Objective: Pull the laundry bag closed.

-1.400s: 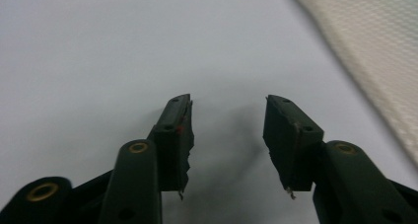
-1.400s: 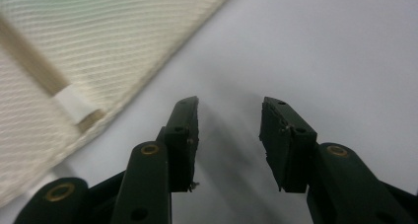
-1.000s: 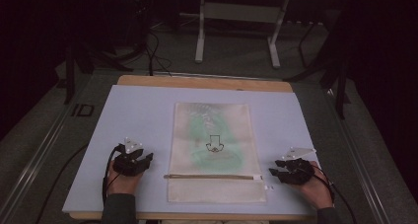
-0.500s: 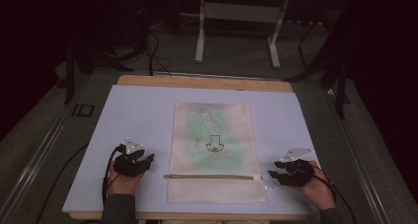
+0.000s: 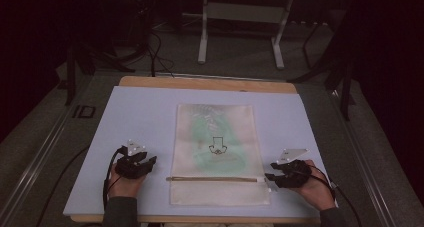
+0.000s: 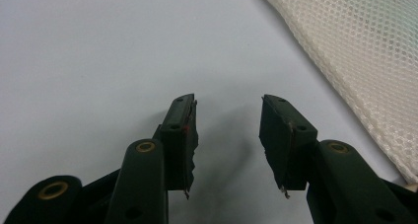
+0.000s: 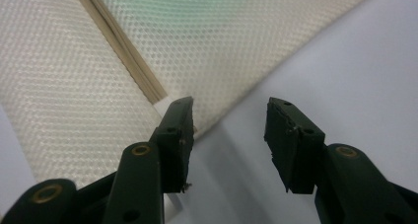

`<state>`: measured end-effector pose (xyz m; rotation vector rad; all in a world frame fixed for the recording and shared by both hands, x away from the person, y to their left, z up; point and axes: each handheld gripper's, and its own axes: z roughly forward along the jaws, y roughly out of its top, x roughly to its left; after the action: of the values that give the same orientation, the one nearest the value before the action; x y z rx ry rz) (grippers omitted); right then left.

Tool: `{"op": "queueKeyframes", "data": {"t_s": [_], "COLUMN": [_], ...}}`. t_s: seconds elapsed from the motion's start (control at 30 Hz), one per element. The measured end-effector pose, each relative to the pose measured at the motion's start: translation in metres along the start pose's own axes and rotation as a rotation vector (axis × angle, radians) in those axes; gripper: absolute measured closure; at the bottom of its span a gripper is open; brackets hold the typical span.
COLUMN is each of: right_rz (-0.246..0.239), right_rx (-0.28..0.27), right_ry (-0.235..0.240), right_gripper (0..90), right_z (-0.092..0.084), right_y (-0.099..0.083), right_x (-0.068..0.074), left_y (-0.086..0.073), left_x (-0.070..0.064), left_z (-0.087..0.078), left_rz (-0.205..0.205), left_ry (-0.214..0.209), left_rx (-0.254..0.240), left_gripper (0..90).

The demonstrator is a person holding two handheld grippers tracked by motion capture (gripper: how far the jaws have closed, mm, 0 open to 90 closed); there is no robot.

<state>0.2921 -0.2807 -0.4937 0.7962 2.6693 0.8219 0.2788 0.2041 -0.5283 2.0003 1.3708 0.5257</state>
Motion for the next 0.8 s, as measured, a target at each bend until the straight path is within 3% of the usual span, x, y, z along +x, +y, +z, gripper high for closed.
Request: {"op": "queueKeyframes", "data": {"t_s": [0.8], "right_rz": [-0.071], "right_rx": [-0.006], "right_ry": [0.057], "right_gripper": [53.2], "right_z": [0.013], "right_y": [0.027], "right_x": [0.015], "left_y": [0.000], "left_x": [0.000], "left_z": [0.001], "left_rz": [0.004], "left_ry": [0.008], "left_rx": [0.001], "left_gripper": [53.7]}}
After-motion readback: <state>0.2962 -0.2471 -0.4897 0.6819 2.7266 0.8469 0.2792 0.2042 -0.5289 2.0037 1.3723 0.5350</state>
